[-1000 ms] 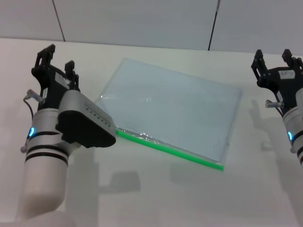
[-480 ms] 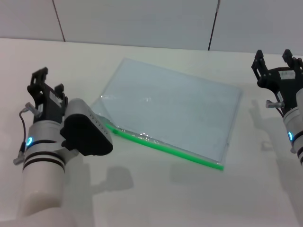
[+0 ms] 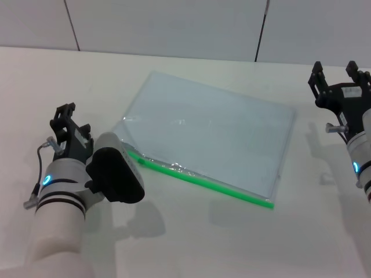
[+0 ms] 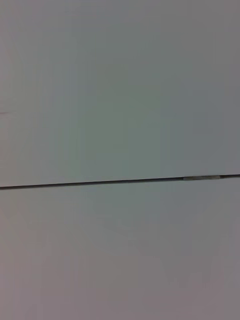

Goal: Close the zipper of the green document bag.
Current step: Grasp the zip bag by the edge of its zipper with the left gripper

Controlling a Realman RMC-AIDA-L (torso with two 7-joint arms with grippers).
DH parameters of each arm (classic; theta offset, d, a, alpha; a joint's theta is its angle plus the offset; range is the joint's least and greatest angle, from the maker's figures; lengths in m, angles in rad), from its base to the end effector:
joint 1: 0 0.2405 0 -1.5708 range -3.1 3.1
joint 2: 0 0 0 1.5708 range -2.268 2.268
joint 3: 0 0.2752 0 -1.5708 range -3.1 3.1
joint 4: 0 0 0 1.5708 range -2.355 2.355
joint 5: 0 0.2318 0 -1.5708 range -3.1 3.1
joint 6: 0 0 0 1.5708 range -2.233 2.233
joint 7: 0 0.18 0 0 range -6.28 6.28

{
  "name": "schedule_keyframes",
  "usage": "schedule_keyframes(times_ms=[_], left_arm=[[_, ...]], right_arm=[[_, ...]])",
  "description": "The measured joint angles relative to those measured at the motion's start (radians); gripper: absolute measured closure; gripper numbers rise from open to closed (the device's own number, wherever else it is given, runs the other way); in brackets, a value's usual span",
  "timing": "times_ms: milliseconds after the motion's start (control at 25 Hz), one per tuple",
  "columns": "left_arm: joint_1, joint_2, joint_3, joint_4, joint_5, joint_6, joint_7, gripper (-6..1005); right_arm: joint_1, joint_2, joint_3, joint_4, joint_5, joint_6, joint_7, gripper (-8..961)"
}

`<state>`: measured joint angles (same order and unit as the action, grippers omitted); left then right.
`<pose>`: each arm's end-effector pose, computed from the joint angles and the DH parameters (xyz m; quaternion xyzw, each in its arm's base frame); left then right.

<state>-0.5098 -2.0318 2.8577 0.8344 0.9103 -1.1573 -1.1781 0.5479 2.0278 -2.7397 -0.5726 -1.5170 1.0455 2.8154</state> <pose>-0.3064 0.3650 -0.1088 -0.7253 0.0406 0.2541 0.6386 0.2778 0.4139 -0.0861 -0.6898 0.2593 0.2834 0.6138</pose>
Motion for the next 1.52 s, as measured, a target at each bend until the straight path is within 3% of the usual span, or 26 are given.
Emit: schedule_keyframes(times_ms=[1520], left_arm=[[-0.001, 0.001, 0.000, -0.001, -0.019, 0.083, 0.075, 415]], right_arm=[[0.000, 0.000, 0.000, 0.003, 0.000, -0.001, -0.001, 259]])
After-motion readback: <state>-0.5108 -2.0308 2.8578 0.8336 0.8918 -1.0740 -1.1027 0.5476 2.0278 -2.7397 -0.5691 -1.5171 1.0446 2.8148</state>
